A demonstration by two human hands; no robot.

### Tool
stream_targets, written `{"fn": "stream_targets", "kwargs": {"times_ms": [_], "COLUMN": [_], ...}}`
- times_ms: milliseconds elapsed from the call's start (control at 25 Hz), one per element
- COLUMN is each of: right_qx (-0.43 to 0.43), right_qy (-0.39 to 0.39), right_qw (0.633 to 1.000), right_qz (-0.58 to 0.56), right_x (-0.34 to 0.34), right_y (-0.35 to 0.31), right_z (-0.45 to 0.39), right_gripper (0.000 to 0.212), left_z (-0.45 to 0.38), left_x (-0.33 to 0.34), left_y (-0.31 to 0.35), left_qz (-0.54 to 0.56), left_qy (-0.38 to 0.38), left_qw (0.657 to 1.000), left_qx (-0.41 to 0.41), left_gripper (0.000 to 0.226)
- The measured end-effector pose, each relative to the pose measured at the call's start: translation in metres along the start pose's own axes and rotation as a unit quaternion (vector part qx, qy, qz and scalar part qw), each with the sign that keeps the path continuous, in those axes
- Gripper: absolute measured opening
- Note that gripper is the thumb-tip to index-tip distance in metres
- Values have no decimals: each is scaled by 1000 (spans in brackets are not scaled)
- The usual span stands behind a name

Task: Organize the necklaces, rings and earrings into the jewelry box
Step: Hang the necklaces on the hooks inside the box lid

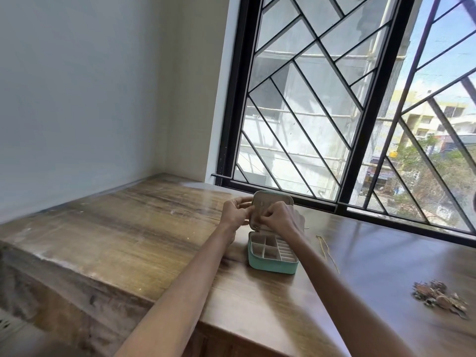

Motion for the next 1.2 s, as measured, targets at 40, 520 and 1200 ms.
{"fn": "stream_targets", "kwargs": {"times_ms": [40,520,1200], "right_qx": [-2,129,143], "right_qy": [0,99,72], "right_qw": [1000,927,930], "right_qz": [-9,-338,-332], "right_x": [-3,0,-1], "right_y": [0,69,68], "right_z": [0,16,26], "right_gripper": [29,33,34], "left_z": [0,8,21], "left_x": [0,-4,-8], "left_y": [0,-5,8], "left_qz": [-2,-24,-115], "left_qy": [-1,21,72], "left_qw": [1000,999,990], "left_qx": [0,-20,29], "left_gripper": [25,21,22]}}
Point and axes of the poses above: each hand's wrist, its own z-axis away from the middle knuckle, its own x-axis out of the palm, y = z × x, the point moved 6 cm from there along -z, towards the middle knuckle, and after that the axes turned 13 degrees about -z, right-handed, at the moved point
